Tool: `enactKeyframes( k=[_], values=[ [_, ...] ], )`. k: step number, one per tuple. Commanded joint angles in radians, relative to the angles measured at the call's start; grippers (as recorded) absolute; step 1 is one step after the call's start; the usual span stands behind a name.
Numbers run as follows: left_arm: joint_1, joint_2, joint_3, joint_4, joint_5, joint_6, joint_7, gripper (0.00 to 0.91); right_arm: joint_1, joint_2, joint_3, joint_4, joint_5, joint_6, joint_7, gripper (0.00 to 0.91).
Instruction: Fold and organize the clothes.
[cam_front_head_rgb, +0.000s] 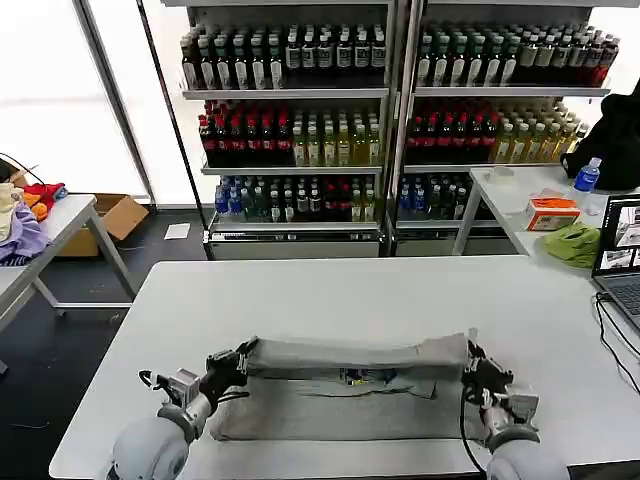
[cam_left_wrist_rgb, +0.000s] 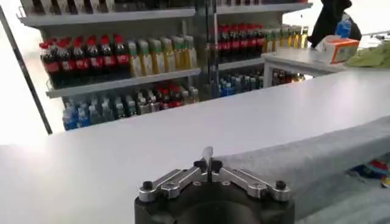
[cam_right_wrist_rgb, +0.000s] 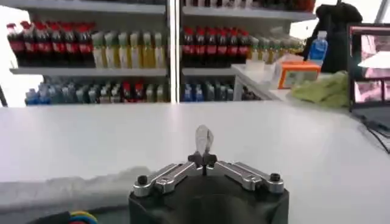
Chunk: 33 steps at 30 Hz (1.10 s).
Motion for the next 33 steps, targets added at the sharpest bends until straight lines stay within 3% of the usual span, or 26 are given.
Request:
enactKeyframes(
  k=[1,9,10,11,12,13,14,15,16,17,26,33],
  values=[
    [0.114,-0.008,-0.008,-0.028,0.044,-0.014,0.01,0.01,-0.101,0.003,0.012,0.012,-0.039,0.027,0.01,0.0],
    [0.131,-0.029,0.0,-0.011,0.086,-0.024,0.017,0.01,-0.091,0.007,-0.026,-0.048,-0.095,0.057,0.007,0.0],
    [0.133,-0.029,-0.001,-0.011,0.094,-0.027,0.017,0.071,-0.091,0.009,-0.03,-0.059,-0.108,0.065,0.007,0.0],
    [0.135,-0.03,-0.001,-0.01,0.102,-0.029,0.017,0.302,-0.092,0.01,-0.034,-0.068,-0.113,0.07,0.008,0.0],
    [0.136,-0.031,-0.001,-0.009,0.104,-0.03,0.016,0.383,-0.093,0.01,-0.037,-0.072,-0.113,0.073,0.008,0.0],
    [0.136,-0.033,-0.002,-0.009,0.109,-0.03,0.015,0.605,-0.094,0.012,-0.044,-0.076,-0.115,0.076,0.014,0.0],
    [0.135,-0.034,-0.002,-0.009,0.111,-0.032,0.014,0.725,-0.095,0.015,-0.047,-0.079,-0.122,0.078,0.017,0.0],
    [0.135,-0.036,-0.002,-0.009,0.115,-0.034,0.013,0.897,-0.095,0.017,-0.049,-0.082,-0.128,0.081,0.018,0.101],
    [0.132,-0.04,-0.001,-0.01,0.118,-0.036,0.01,0.907,-0.094,0.019,-0.053,-0.087,-0.138,0.086,0.022,0.282],
    [0.129,-0.043,-0.001,-0.013,0.119,-0.037,0.007,0.907,-0.094,0.02,-0.055,-0.091,-0.139,0.086,0.023,0.907],
    [0.096,-0.046,-0.026,-0.098,0.073,-0.016,-0.034,0.907,-0.094,0.013,-0.024,-0.071,-0.128,0.096,0.047,0.907],
    [0.132,-0.082,-0.078,-0.159,0.041,0.007,-0.073,0.907,-0.113,-0.019,0.054,0.107,-0.067,0.086,0.049,0.907]
  ],
)
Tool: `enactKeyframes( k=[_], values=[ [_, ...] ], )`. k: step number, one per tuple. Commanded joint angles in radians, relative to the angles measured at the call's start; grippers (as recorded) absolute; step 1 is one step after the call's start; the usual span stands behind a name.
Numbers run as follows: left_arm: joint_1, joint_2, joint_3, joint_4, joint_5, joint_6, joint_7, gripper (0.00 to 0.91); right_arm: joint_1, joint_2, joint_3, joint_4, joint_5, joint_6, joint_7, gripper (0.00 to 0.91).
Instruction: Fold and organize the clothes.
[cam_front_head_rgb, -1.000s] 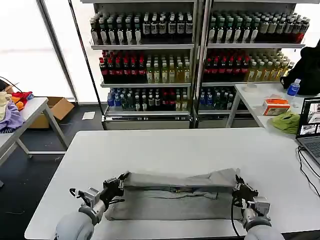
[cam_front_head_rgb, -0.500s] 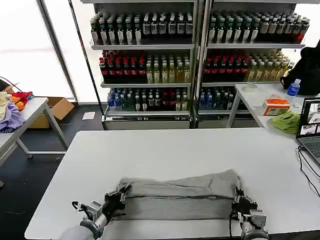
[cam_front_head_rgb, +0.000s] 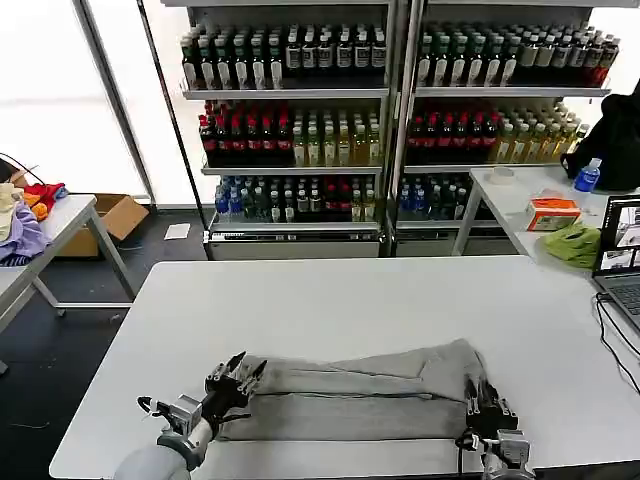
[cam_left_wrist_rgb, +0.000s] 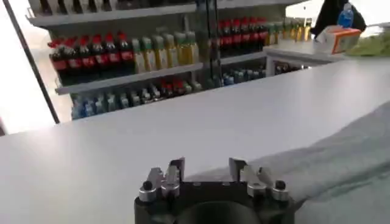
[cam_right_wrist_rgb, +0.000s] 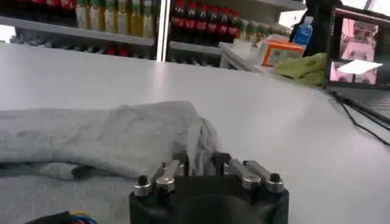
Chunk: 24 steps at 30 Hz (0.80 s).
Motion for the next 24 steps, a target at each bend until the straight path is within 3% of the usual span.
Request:
enactKeyframes(
  k=[1,13,24],
  values=[
    [0.034,-0.047,-0.054,-0.087,-0.035,0.032,-0.051,0.907,-0.01,-0.017,0.071,0.167,0.04,-0.005,0.01,0.907],
    [0.09,-0.167,-0.049,-0.041,-0.05,0.065,-0.086,0.907,0.067,-0.009,0.06,0.216,0.072,-0.015,0.014,0.907],
    [0.063,-0.18,-0.061,0.06,-0.055,0.064,-0.078,0.907,0.067,-0.01,0.039,0.22,0.07,-0.019,0.013,0.907]
  ],
)
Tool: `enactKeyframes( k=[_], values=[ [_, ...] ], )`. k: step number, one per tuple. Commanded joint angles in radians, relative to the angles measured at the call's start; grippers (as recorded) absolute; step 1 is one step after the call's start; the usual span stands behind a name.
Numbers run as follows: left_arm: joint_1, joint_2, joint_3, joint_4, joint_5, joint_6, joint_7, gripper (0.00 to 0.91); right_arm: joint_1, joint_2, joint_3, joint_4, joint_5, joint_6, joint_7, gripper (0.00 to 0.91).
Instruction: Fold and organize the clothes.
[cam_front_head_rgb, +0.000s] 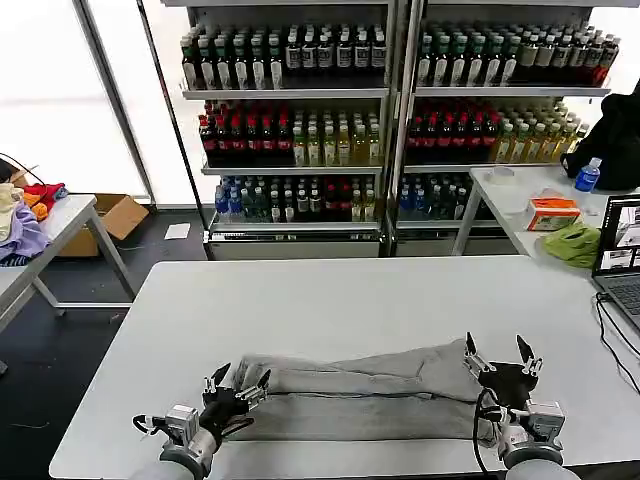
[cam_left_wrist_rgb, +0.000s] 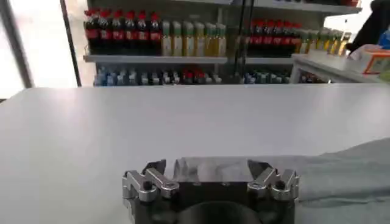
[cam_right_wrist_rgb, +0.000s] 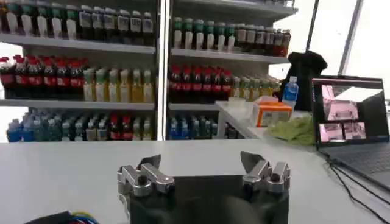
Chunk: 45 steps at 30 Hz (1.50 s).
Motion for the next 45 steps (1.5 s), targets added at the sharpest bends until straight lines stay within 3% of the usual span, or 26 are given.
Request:
enactKeyframes(
  k=[1,5,7,10,11,12,31,37,40,45],
  values=[
    [-0.005,-0.034,-0.016,0.079,-0.007,0.007,-0.005,0.907,0.012,-0.005,0.002,0.026,0.008,0.0,0.001,0.907],
    [-0.004,-0.034,-0.014,0.091,-0.006,0.01,0.001,0.907,0.012,-0.008,0.008,0.027,0.01,0.0,0.001,0.907],
    [0.001,-0.035,-0.012,0.09,-0.006,0.02,0.008,0.846,0.013,-0.008,0.009,0.028,0.011,-0.001,0.002,0.907],
    [0.009,-0.039,-0.009,0.088,-0.006,0.024,0.016,0.494,0.014,-0.009,0.009,0.028,0.011,-0.002,0.002,0.907],
    [0.011,-0.039,-0.009,0.087,-0.006,0.024,0.019,0.141,0.014,-0.009,0.009,0.029,0.011,-0.003,0.001,0.907],
    [0.013,-0.04,-0.009,0.086,-0.006,0.023,0.02,0.02,0.014,-0.009,0.008,0.031,0.012,-0.003,0.001,0.907],
    [0.036,-0.036,-0.019,0.073,0.019,-0.038,0.042,0.0,0.023,-0.003,0.007,0.012,0.011,0.006,0.008,0.907],
    [0.022,-0.014,-0.077,0.055,0.006,-0.05,0.045,0.0,0.037,-0.004,0.006,0.007,0.012,0.004,0.008,0.907],
    [-0.006,0.048,-0.181,0.039,-0.034,-0.044,0.043,0.0,0.043,-0.008,0.006,0.004,0.014,0.004,0.009,0.907],
    [-0.018,0.227,-0.432,0.086,-0.162,-0.042,0.045,0.0,0.064,-0.01,0.002,-0.006,0.017,0.004,0.015,0.907]
  ],
)
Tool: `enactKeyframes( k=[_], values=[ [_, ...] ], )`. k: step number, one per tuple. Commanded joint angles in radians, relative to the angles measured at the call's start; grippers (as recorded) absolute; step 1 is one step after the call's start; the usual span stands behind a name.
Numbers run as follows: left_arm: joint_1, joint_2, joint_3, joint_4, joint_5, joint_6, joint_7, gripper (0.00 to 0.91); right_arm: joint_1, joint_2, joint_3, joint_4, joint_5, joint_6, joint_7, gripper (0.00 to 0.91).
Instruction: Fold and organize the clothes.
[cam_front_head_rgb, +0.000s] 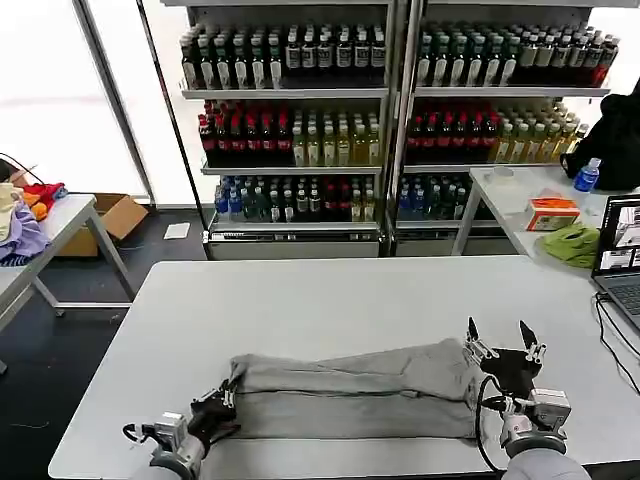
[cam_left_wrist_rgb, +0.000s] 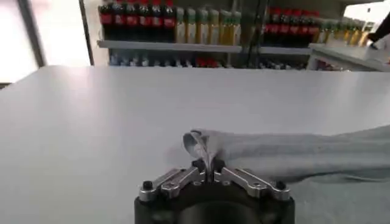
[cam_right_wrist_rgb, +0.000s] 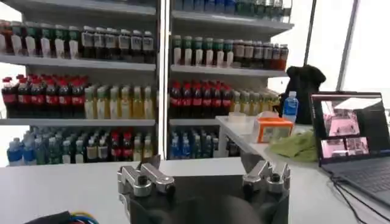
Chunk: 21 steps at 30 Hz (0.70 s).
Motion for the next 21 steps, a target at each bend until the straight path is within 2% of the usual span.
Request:
enactKeyframes(
  k=[1,5,10,13,16,21],
  values=[
    [-0.029,0.272,-0.388,0.05,-0.184,-0.014,0.003,0.0,0.021,0.0,-0.005,-0.008,0.0,0.001,0.002,0.907],
    [-0.042,0.386,-0.53,0.161,-0.204,-0.023,0.015,0.0,0.042,0.001,-0.027,-0.016,-0.001,-0.006,0.002,0.907],
    [-0.079,0.495,-0.589,0.24,-0.2,-0.023,0.03,0.0,0.067,0.003,-0.038,-0.026,-0.001,-0.019,0.006,0.907],
    [-0.098,0.493,-0.564,0.202,-0.172,-0.012,0.032,0.0,0.068,0.005,-0.038,-0.027,0.0,-0.02,0.007,0.907],
    [-0.103,0.449,-0.51,0.124,-0.127,-0.002,0.032,0.0,0.057,0.005,-0.027,-0.025,0.002,-0.018,0.007,0.907],
    [-0.095,0.377,-0.333,0.003,-0.072,0.024,0.014,0.0,0.027,0.001,0.002,-0.021,0.01,-0.009,0.009,0.907]
  ],
)
